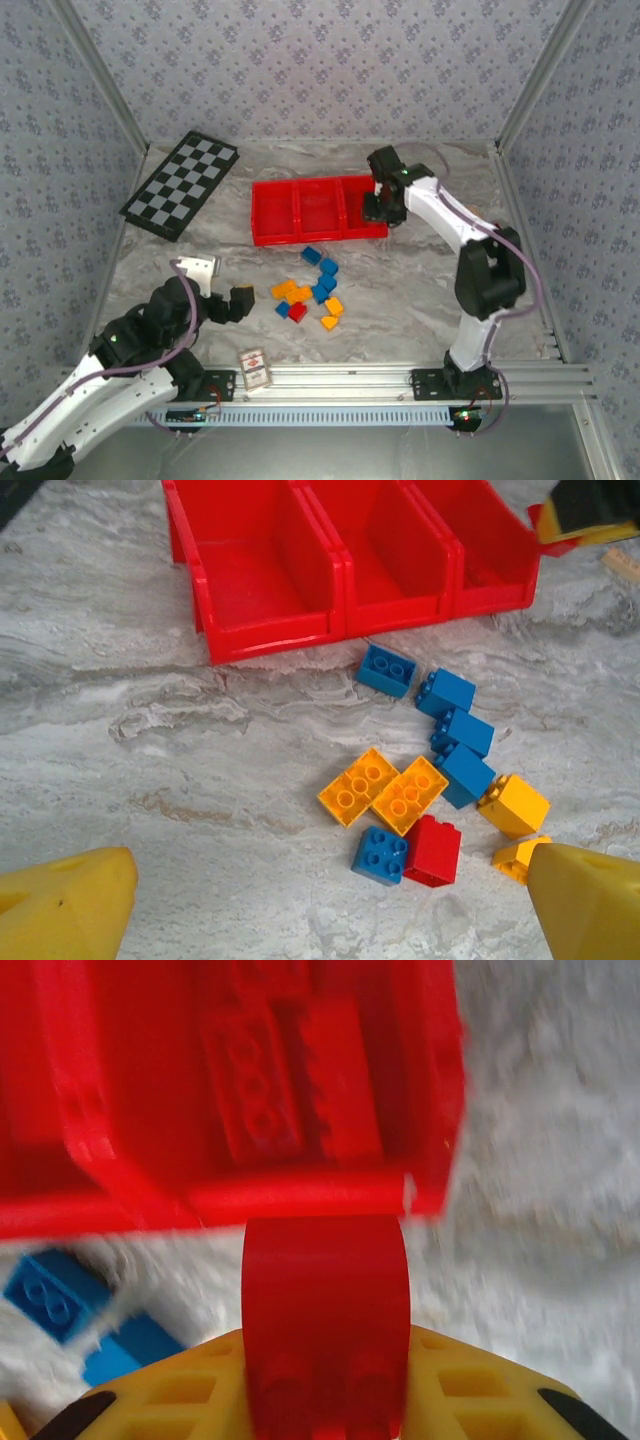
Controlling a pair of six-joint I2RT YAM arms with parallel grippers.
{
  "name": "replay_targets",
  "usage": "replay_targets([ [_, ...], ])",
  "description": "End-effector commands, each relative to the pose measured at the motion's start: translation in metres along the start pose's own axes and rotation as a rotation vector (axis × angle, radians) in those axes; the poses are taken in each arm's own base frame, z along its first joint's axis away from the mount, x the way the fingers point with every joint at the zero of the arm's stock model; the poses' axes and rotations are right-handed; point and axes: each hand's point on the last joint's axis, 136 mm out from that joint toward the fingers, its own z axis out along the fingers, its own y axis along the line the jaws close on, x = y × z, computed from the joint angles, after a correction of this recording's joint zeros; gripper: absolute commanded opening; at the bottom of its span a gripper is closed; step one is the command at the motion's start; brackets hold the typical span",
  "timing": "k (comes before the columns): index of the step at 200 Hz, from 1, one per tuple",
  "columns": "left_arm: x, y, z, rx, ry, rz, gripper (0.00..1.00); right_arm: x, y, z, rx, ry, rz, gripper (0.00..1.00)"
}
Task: Sort the legos into containers by color
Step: Place the lego in the container.
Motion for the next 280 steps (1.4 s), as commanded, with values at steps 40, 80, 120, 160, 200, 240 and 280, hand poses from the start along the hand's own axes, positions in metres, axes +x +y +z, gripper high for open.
replay_targets([
  [40, -0.010, 0.010, -0.011, -0.035, -0.062, -0.021, 1.00, -0.056, -0.005, 0.039, 0.060, 0.062, -0.111, 0.33],
  [80, -0.008, 0.007, -0.007, -0.031, -0.050, -0.002, 1.00, -0.074, -0.009, 0.051, 0.098, 0.052, -0.131, 0.40],
  [120, -0.008, 0.009, -0.006, -0.047, -0.045, 0.001, 1.00, -0.084, -0.005, 0.048, 0.095, 0.024, -0.126, 0.57],
  [160, -0.004, 0.017, 0.000, -0.116, 0.000, -0.008, 1.00, -0.092, 0.008, 0.015, 0.076, -0.036, -0.128, 0.69],
  [200, 0.007, 0.013, 0.022, -0.169, 0.099, -0.034, 1.00, -0.069, 0.020, -0.023, 0.071, -0.090, -0.146, 0.79],
  [240, 0.009, -0.005, 0.048, -0.181, 0.210, -0.074, 1.00, -0.031, -0.003, -0.058, 0.073, -0.155, -0.121, 0.92],
  [280, 0.004, -0.025, 0.077, -0.201, 0.287, -0.100, 1.00, 0.009, -0.047, -0.090, 0.081, -0.214, -0.051, 0.96],
])
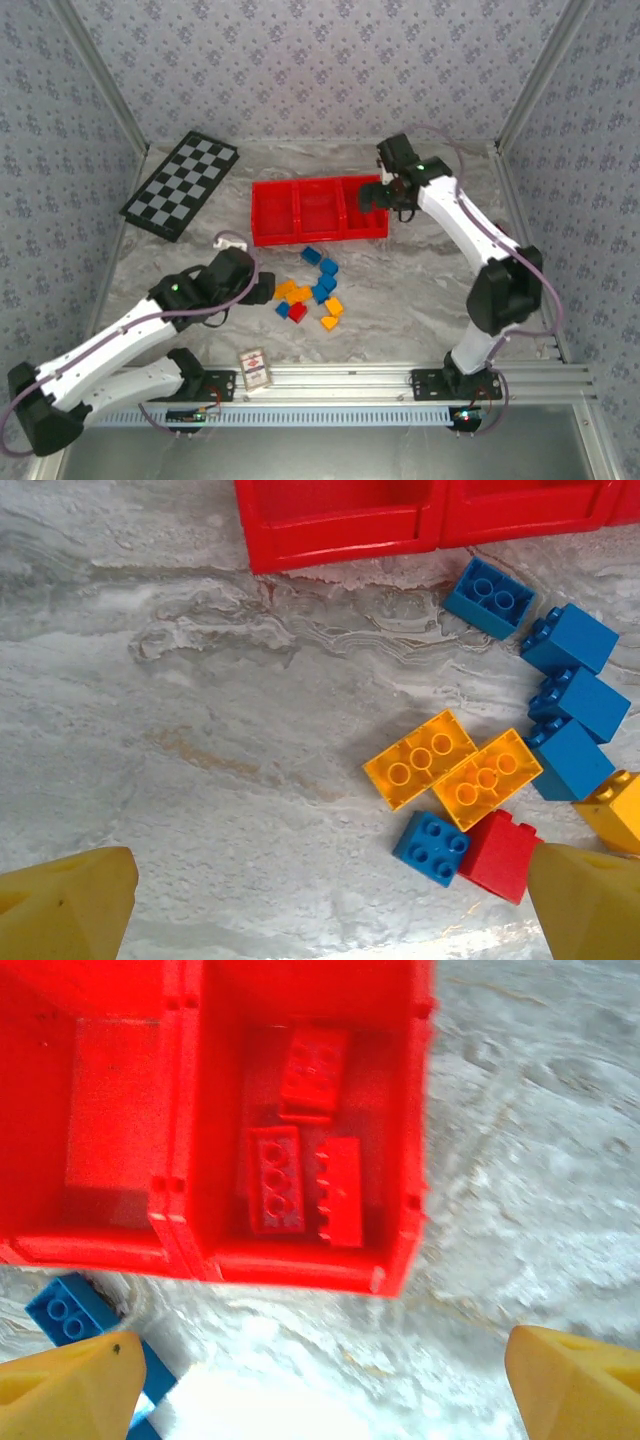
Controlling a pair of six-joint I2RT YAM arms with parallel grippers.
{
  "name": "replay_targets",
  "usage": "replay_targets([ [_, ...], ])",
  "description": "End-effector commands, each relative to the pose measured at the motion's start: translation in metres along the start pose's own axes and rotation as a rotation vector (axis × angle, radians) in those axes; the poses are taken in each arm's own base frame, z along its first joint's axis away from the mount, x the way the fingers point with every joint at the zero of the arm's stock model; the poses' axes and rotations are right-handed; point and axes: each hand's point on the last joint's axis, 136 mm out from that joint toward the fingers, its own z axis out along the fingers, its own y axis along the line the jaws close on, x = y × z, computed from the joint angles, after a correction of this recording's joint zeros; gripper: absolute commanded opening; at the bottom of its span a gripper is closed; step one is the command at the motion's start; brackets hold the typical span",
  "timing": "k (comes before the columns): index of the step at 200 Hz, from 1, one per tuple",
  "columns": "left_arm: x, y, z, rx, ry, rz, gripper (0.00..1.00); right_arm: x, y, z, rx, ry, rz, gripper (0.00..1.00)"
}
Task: Sort the legos into containers by color
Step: Place the lego in the container, then pick up the lego from the center of the table.
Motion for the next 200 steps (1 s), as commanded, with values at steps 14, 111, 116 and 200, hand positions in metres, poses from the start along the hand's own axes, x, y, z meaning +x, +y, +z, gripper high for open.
replay_targets([
  [14, -0.018, -0.034, 0.014, 0.043, 0.037, -0.053, 1.00, 0.024, -0.038, -0.029, 0.020, -0.087, 0.090, 0.97],
  [111, -0.038, -0.079, 0.080, 0.001, 0.217, -0.233, 1.00, 0.107, -0.101, -0.026, -0.093, -0.126, 0.422, 0.98],
  [116, -0.038, -0.080, 0.084, -0.003, 0.216, -0.242, 1.00, 0.107, -0.102, -0.025, -0.100, -0.126, 0.429, 0.98],
  [200, -0.056, -0.106, 0.137, -0.032, 0.196, -0.323, 0.88, 0.102, -0.103, -0.016, -0.148, -0.149, 0.453, 0.98],
])
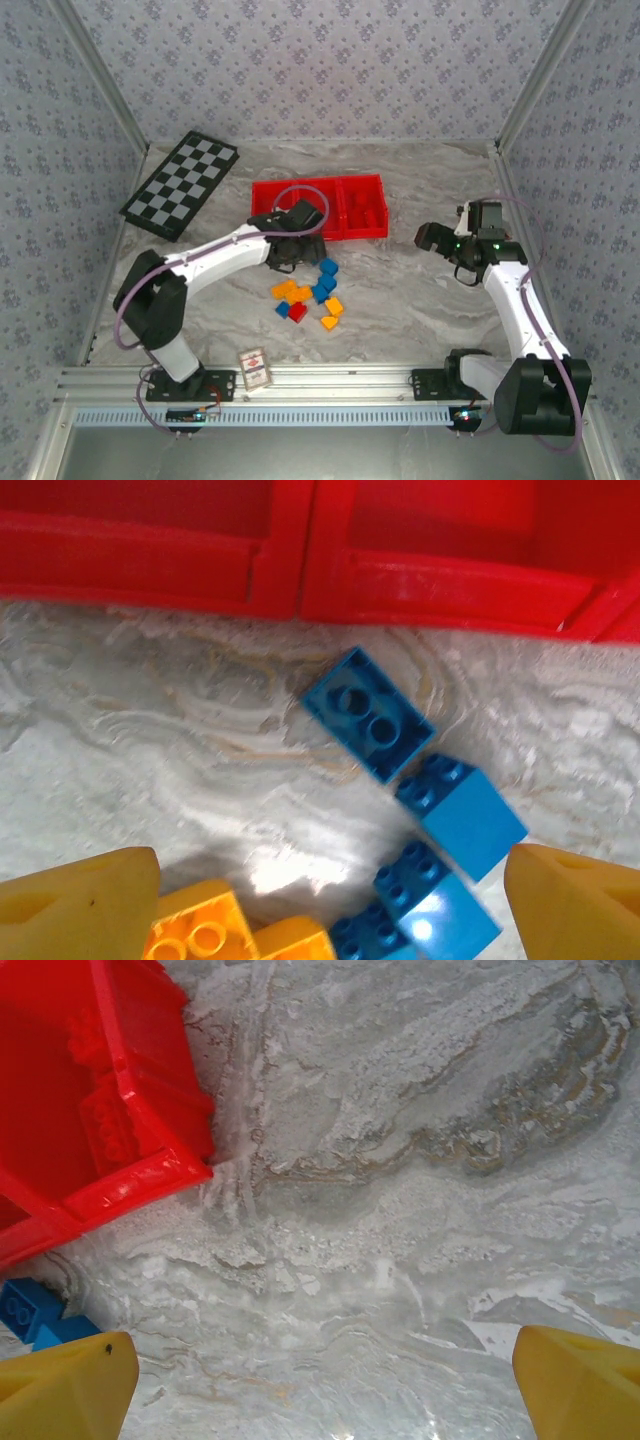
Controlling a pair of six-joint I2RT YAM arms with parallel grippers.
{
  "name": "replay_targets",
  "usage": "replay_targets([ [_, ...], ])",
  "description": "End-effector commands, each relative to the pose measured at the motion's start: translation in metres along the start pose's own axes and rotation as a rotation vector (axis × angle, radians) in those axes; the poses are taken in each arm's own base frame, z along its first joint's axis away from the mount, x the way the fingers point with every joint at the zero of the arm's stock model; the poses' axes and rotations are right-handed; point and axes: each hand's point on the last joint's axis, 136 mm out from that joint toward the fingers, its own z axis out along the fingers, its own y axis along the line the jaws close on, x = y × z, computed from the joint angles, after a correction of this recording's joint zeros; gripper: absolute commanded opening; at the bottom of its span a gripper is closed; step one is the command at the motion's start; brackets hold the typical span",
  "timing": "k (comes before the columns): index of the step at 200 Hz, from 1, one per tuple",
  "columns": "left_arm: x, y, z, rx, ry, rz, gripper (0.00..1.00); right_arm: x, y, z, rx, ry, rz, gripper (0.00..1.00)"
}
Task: Sort the legos into containers by color
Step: Pick up the lego from the center of the table.
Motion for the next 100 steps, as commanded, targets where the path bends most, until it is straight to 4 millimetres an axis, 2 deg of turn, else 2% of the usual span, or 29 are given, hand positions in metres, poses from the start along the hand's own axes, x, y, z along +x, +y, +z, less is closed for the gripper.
replay_targets([
  [1, -0.014, -0.016, 0.007, 0.022, -0.029, -0.059, 0.88, -0.002, 0.004, 0.003, -0.034, -0.004, 0.014, 0.98],
  [36, -0.019, -0.021, 0.023, -0.020, -0.041, -0.066, 0.87, -0.001, -0.001, 0.004, -0.012, -0.003, 0.013, 0.98],
  [100, -0.007, -0.028, 0.053, -0.052, 0.036, -0.037, 0.84, 0.000, -0.004, 0.005, 0.003, 0.005, 0.016, 0.98],
])
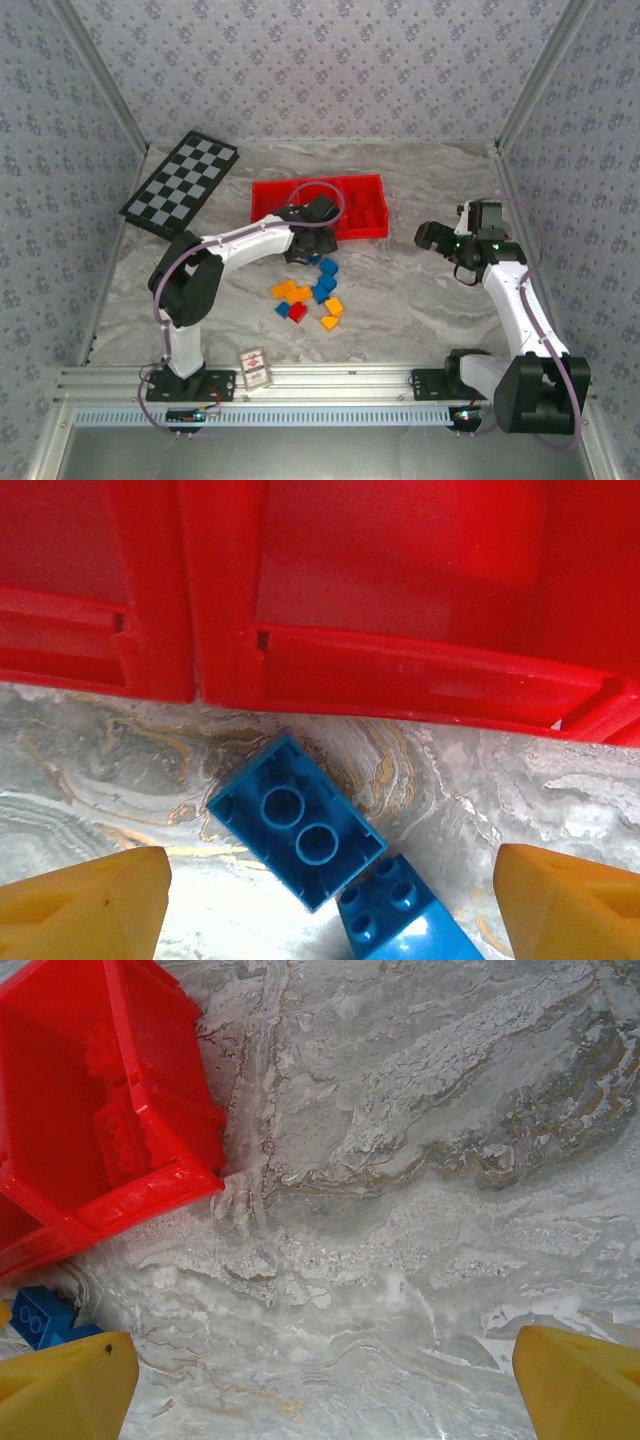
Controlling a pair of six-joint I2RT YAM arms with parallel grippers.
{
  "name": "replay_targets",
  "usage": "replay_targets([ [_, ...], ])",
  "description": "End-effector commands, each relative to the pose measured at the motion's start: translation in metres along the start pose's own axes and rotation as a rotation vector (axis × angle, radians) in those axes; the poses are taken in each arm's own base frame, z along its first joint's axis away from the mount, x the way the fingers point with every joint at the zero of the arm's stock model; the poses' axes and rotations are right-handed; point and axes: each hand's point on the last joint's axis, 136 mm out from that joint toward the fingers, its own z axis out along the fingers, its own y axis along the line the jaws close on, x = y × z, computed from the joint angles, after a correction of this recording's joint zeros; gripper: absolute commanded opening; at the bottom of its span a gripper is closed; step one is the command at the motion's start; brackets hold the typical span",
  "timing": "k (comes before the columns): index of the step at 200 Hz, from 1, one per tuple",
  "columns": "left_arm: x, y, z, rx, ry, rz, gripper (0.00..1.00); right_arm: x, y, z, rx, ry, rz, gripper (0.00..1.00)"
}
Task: Sort the legos into containers by color
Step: Pick up the lego from the center of the table.
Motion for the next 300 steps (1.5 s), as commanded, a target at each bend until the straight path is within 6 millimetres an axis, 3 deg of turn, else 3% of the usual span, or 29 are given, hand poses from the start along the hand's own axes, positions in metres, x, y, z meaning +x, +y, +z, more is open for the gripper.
replay_targets([
  [1, 0.003, -0.005, 0.006, -0.012, 0.024, 0.009, 0.84, 0.001, -0.003, 0.001, 0.007, 0.012, 0.011, 0.98],
  [119, 0.009, 0.002, 0.033, -0.001, 0.075, -0.037, 0.76, 0.006, -0.003, 0.004, -0.003, 0.029, 0.017, 0.98],
  [190, 0.008, 0.012, 0.037, -0.004, 0.067, -0.045, 0.57, 0.005, -0.001, 0.004, -0.010, 0.037, 0.020, 0.98],
  [218, 0.013, 0.011, 0.038, 0.026, 0.078, -0.044, 0.44, 0.005, 0.001, 0.004, -0.019, 0.039, 0.027, 0.98],
  [258, 0.014, 0.013, 0.026, 0.075, 0.052, -0.035, 0.34, 0.006, 0.001, 0.005, -0.017, 0.051, 0.028, 0.98],
  [300, 0.008, 0.019, -0.021, 0.088, -0.023, 0.042, 0.32, 0.002, 0.005, 0.006, -0.028, 0.051, 0.030, 0.98],
])
